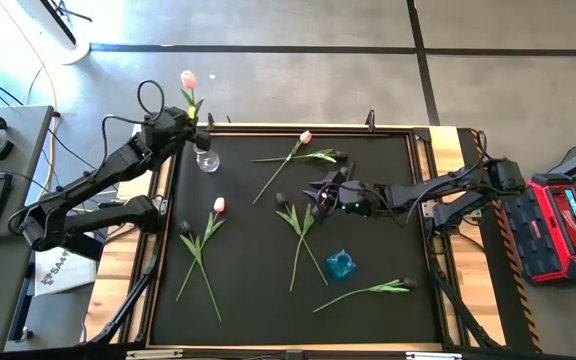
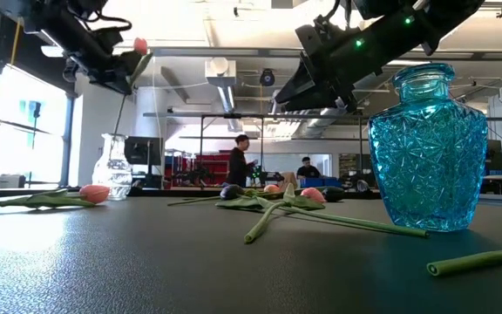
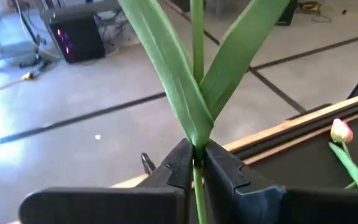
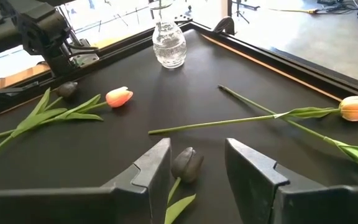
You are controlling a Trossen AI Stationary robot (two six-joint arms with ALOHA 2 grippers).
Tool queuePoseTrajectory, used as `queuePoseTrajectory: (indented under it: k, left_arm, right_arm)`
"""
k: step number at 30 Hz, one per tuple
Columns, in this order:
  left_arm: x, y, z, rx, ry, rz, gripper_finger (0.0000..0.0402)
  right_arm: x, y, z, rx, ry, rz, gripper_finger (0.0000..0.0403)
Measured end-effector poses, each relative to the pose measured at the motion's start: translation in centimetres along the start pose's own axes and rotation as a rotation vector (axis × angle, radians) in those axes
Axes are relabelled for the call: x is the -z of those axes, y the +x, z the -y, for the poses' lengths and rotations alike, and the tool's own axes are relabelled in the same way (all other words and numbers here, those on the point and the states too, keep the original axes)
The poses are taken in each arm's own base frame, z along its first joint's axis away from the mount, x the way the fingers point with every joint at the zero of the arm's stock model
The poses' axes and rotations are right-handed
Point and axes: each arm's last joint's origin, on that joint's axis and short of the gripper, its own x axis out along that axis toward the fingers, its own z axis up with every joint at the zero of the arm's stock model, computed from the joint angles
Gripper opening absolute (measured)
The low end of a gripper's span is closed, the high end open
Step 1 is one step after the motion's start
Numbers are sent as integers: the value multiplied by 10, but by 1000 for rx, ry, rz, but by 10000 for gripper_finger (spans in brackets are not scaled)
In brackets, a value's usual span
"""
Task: Sort flowers into vase by color
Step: Put the top right pink flower into the transparent vase, then put the bottom right black flower into the transparent vase
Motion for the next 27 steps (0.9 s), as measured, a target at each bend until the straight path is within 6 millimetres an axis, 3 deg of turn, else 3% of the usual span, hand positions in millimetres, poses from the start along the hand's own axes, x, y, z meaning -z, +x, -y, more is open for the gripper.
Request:
queuePoseTrajectory:
  k: [9,18,22,27]
  left_arm:
    - [8,4,1,-9,-4,-84,76]
    - [15,-10,-5,46,-2,-143,148]
    - [17,-22,-9,98,-30,-150,158]
    - [15,-37,-12,162,-47,-106,158]
  right_arm:
    - [1,0,0,-5,67,-17,139]
    - [11,2,11,46,205,-136,139]
    - [8,5,26,83,236,-174,139]
    - [-3,14,60,211,311,-285,139]
